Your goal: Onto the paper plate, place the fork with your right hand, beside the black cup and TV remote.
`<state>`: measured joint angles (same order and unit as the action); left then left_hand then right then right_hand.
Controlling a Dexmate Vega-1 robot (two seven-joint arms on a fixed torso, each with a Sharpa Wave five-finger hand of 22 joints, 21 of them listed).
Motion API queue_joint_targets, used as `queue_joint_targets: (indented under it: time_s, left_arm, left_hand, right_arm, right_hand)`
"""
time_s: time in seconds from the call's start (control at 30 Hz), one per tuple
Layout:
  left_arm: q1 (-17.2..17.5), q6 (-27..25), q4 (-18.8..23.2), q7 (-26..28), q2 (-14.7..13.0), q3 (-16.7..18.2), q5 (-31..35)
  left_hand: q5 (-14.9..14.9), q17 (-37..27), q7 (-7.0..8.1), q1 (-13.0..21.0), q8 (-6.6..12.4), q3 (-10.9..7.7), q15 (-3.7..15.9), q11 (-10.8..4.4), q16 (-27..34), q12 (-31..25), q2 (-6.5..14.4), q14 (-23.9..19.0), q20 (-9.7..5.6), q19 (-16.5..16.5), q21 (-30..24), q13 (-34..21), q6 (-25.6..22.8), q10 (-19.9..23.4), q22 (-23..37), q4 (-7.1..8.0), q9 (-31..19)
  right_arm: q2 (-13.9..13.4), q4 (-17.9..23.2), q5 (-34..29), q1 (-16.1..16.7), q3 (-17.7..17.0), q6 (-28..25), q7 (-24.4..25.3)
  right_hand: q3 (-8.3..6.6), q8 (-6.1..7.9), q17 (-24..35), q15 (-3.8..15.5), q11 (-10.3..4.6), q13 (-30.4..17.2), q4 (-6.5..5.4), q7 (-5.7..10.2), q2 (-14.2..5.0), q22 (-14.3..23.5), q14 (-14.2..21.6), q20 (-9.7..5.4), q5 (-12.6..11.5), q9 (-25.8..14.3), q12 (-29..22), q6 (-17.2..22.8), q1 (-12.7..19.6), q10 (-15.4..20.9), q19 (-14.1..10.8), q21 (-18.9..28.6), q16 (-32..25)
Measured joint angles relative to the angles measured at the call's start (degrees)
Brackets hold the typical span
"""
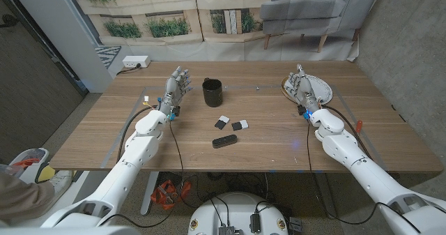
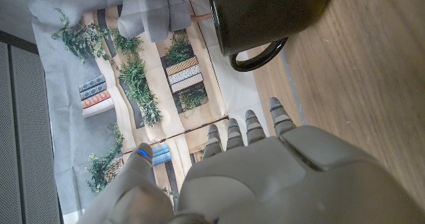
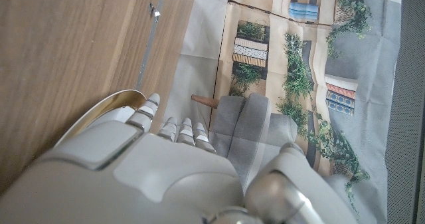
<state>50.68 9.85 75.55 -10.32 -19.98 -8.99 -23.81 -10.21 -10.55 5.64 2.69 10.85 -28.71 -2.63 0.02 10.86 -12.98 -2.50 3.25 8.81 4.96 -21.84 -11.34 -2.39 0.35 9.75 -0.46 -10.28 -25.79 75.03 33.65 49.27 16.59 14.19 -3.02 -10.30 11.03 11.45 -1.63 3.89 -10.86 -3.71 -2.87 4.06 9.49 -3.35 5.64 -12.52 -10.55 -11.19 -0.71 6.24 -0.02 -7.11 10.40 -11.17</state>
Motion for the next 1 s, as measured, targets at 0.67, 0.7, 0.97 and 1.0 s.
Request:
queue_joint_targets:
  time_s: [0.67, 0.7, 0.97, 1.0]
  left_arm:
    - [1.8, -2.8, 1.8, -4.6, 7.6, 9.1, 7.2]
    - [1.8, -2.9, 1.8, -4.8, 7.6, 9.1, 7.4]
    - [3.0, -3.5, 3.2, -5.5, 10.1, 12.4, 8.6]
    - [3.1, -3.7, 3.4, -5.7, 10.3, 12.6, 8.9]
  left_hand:
    - [0.0, 0.0, -0.01, 0.0, 0.00, -0.09, 0.00, 0.00, 0.0, 0.0, 0.0, 0.0, 0.31, -0.3, 0.7, 0.0, 0.0, 0.0, 0.0, -0.10, 0.0]
    - [0.0, 0.0, -0.01, 0.0, -0.01, -0.15, 0.00, 0.00, 0.0, 0.0, 0.0, 0.0, 0.31, -0.3, 0.7, 0.0, 0.0, 0.0, 0.0, -0.15, 0.0]
    - [0.0, 0.0, -0.01, 0.0, -0.01, -0.15, 0.00, 0.00, 0.0, 0.0, 0.0, 0.0, 0.31, -0.3, 0.7, 0.0, 0.0, 0.0, 0.0, -0.15, 0.0]
    - [0.0, 0.0, -0.01, 0.0, -0.01, -0.15, 0.00, 0.00, 0.0, 0.0, 0.0, 0.0, 0.31, -0.3, 0.7, 0.0, 0.0, 0.0, 0.0, -0.15, 0.0]
  right_arm:
    - [1.1, 1.3, -2.9, 1.0, -1.9, -1.9, -1.1]
    - [1.1, 1.4, -2.9, 1.0, -1.9, -1.9, -1.1]
    - [1.2, 1.7, -5.7, 1.1, -1.6, -1.7, 0.4]
    - [1.2, 1.7, -5.9, 1.1, -1.6, -1.7, 0.6]
  right_hand:
    - [-0.65, 0.24, 0.0, 0.51, -0.07, 0.0, 0.66, 0.33, -0.68, 0.0, -0.5, 0.00, 0.0, 0.0, -0.4, 0.3, 1.6, 0.7, 0.0, 0.0, 0.0]
    - [-0.80, 0.25, 0.0, 0.51, -0.26, -0.1, 0.84, 0.56, -0.60, 0.0, -0.5, 0.00, 0.0, 0.0, -0.3, 0.6, 1.8, 0.9, 0.0, 0.0, 0.0]
    - [-1.10, 0.67, -0.3, 1.55, -0.92, -0.2, 1.93, 1.32, -1.07, 0.0, 0.5, -0.43, 0.3, 0.0, -1.0, 2.0, 3.2, 3.0, -0.4, 0.2, -0.3]
    - [-1.18, 0.67, -0.3, 1.77, -0.90, -0.2, 2.15, 1.13, -1.20, 0.0, 0.8, -0.44, 0.3, 0.0, -1.2, 2.2, 3.3, 3.0, -0.4, 0.2, -0.3]
